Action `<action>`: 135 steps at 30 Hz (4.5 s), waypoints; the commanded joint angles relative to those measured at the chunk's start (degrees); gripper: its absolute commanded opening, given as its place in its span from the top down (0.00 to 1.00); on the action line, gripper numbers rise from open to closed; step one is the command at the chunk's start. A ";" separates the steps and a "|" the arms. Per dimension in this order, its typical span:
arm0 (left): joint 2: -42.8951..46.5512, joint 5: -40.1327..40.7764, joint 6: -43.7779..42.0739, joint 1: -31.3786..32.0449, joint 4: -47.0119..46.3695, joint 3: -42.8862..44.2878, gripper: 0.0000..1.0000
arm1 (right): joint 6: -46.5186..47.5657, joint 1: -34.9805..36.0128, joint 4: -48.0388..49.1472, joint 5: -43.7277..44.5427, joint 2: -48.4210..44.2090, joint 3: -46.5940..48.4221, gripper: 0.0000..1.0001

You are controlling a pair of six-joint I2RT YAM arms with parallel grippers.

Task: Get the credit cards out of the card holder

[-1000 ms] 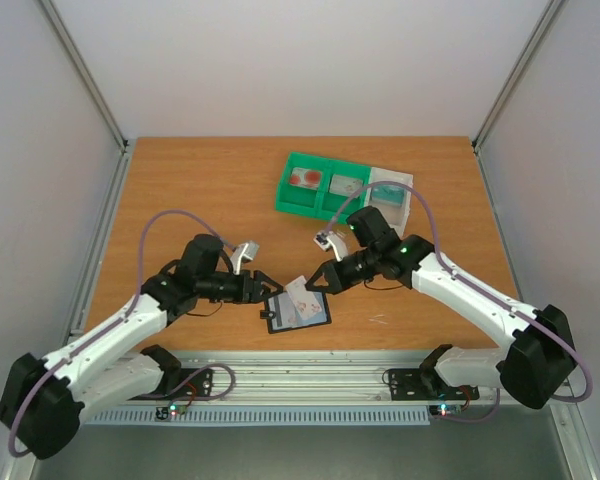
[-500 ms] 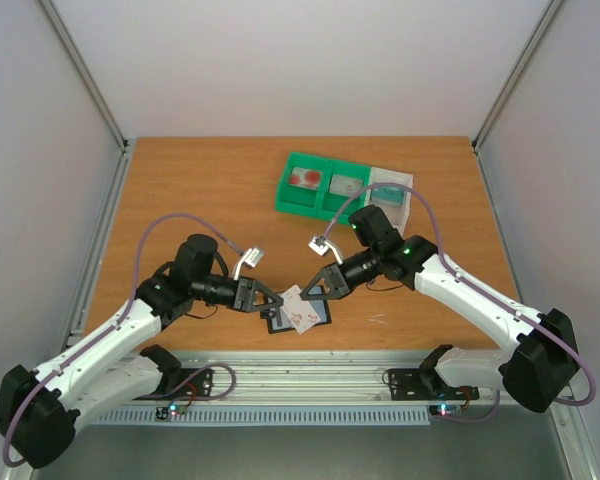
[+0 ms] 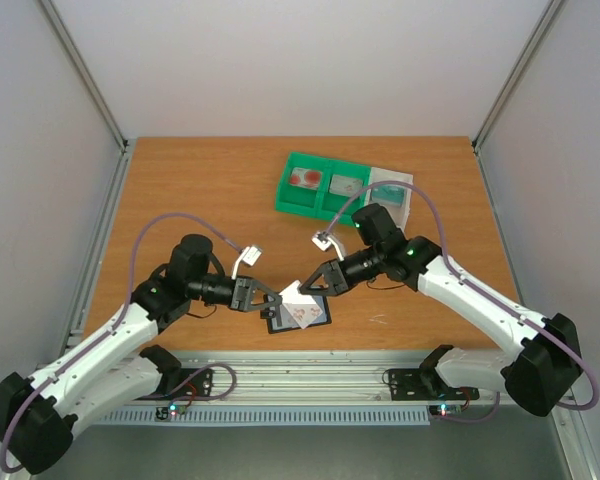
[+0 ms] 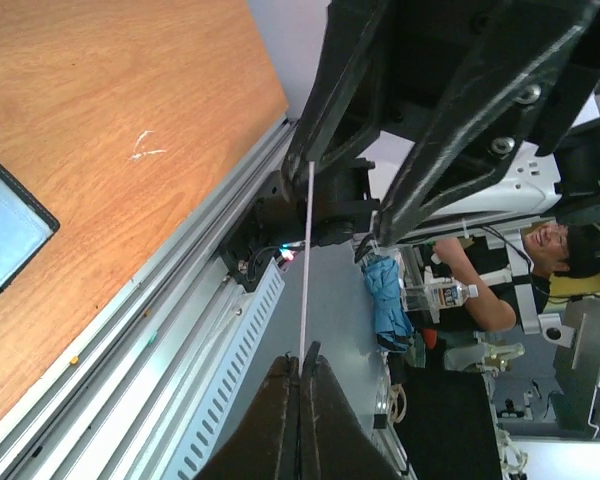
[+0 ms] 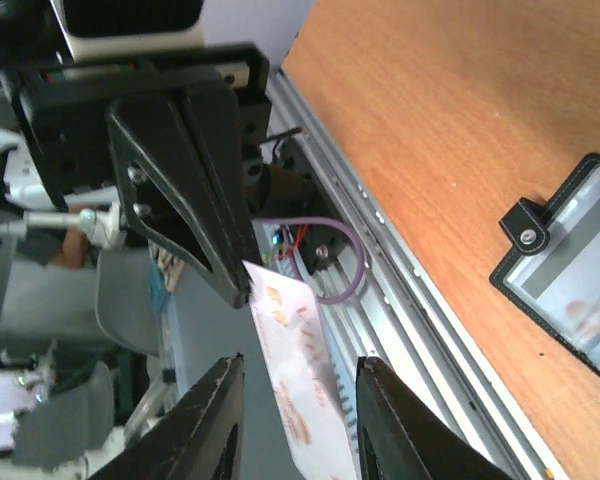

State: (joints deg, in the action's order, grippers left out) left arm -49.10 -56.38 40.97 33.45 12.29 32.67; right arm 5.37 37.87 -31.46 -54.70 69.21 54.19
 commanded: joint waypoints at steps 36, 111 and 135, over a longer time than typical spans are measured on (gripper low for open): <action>-0.20 30.58 19.85 -0.01 -31.07 -4.76 1.00 | -52.08 0.62 52.51 25.78 -7.88 -21.42 0.49; -7.28 44.34 -7.86 -0.07 5.55 -4.06 0.01 | -11.38 -25.58 -3.88 34.49 46.95 44.39 0.99; -13.73 42.60 -8.26 -0.05 2.03 -3.07 0.02 | -11.01 -28.29 -11.37 33.38 61.95 61.38 0.90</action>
State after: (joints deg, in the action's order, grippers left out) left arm -62.43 -13.23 33.98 33.45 17.82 28.82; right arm -5.91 9.89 -40.56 -22.31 129.91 112.29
